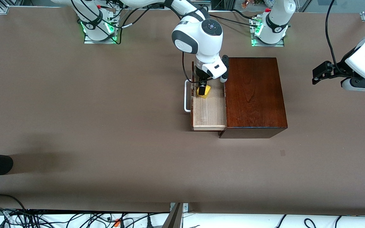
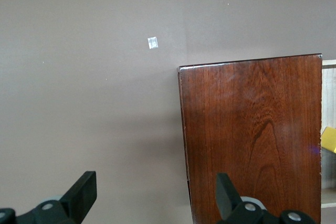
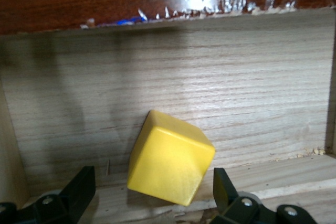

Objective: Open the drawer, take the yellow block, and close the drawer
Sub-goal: 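Close the right gripper on the yellow cube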

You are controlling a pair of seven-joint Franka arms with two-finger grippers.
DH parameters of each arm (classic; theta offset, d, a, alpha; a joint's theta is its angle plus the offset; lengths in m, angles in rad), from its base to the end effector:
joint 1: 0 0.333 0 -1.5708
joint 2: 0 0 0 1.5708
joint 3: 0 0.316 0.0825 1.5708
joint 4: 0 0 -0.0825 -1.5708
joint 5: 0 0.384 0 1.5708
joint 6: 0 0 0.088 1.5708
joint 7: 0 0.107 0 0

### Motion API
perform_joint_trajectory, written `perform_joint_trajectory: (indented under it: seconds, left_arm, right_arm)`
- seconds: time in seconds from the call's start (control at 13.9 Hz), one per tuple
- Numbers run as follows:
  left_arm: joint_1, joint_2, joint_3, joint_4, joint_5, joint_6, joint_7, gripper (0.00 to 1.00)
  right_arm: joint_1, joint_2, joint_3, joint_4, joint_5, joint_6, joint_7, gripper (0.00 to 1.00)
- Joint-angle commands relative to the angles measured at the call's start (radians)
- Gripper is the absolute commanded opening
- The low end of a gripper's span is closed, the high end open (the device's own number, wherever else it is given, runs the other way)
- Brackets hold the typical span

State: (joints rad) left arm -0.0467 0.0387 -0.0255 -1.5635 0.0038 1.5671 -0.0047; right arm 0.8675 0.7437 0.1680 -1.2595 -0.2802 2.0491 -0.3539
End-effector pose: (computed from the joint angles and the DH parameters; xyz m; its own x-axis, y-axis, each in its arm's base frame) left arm 0.5638 -0.0401 0.6060 0.9971 -0.0674 -0.0351 -0.0676 -0.9977 -0.0030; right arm 0.4234 0.6212 0.3264 0.1060 0.9944 -0.0014 0.9831 -0.1045 0.1503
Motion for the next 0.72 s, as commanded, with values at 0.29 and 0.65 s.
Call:
perform_joint_trajectory:
  seconds: [0.29, 0.65]
  left_arm:
    - [-0.004, -0.002, 0.002, 0.023, 0.005, -0.016, 0.016, 1.0]
    - [-0.004, -0.002, 0.001, 0.025, 0.005, -0.016, 0.014, 1.0]
  right_arm:
    - [0.001, 0.031, 0.002, 0.029, -0.005, 0.02, 0.015, 0.99]
    - [0.001, 0.036, 0.002, 0.031, -0.007, 0.037, 0.024, 0.81]
